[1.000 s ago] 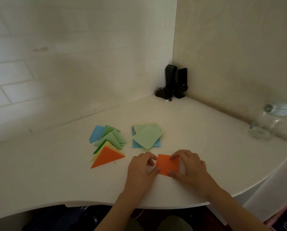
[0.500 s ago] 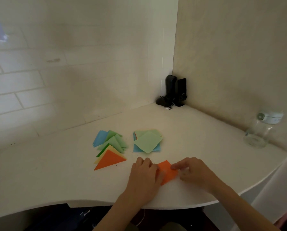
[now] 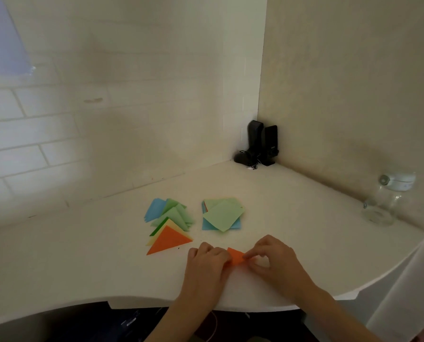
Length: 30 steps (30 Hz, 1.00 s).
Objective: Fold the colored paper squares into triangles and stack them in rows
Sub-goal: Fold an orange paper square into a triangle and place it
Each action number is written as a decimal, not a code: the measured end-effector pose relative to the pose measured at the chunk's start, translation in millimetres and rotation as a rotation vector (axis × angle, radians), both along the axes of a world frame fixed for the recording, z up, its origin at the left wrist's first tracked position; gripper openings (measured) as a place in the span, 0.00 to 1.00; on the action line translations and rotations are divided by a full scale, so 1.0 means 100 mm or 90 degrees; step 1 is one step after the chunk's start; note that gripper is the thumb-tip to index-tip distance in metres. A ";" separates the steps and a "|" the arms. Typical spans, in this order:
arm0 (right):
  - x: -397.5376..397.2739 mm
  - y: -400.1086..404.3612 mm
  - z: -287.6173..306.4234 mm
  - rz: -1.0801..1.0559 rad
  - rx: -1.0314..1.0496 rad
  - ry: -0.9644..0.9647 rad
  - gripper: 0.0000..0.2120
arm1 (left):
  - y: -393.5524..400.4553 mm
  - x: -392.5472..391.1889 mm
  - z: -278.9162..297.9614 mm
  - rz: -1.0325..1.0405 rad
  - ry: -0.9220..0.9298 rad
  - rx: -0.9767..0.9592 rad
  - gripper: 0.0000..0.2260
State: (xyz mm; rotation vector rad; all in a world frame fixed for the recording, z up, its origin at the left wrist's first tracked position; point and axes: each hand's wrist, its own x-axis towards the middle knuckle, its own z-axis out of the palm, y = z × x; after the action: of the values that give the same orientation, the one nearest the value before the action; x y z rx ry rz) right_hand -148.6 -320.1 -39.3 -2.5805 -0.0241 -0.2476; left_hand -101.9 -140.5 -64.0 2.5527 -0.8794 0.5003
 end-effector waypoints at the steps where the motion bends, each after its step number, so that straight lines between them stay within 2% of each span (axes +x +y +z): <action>1: 0.02 0.00 -0.03 -0.006 -0.026 0.013 0.06 | 0.02 0.02 -0.01 0.001 -0.001 -0.010 0.03; 8: 0.11 0.02 -0.17 -0.046 -0.040 0.021 0.06 | 0.16 0.13 -0.04 0.055 0.057 -0.083 0.03; 15: 0.18 0.08 -0.18 -0.114 -0.018 0.007 0.12 | 0.03 0.11 -0.05 0.136 0.064 -0.116 0.11; 19: 0.22 0.15 -0.22 -0.150 -0.038 -0.026 0.15 | -0.08 0.13 -0.09 0.181 0.056 -0.095 0.15; 24: 0.26 0.16 -0.28 -0.173 -0.090 -0.020 0.18 | -0.09 0.14 -0.06 0.195 0.085 -0.058 0.15; 30: 0.28 0.08 -0.22 -0.143 -0.046 0.031 0.14 | -0.04 0.17 -0.03 0.187 0.140 -0.054 0.12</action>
State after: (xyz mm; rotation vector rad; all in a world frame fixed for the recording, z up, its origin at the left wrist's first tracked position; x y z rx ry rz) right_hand -120.5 -311.7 -61.0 -2.6596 0.2806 -0.2697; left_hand -85.0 -144.3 -67.2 2.6067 -0.4005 0.3222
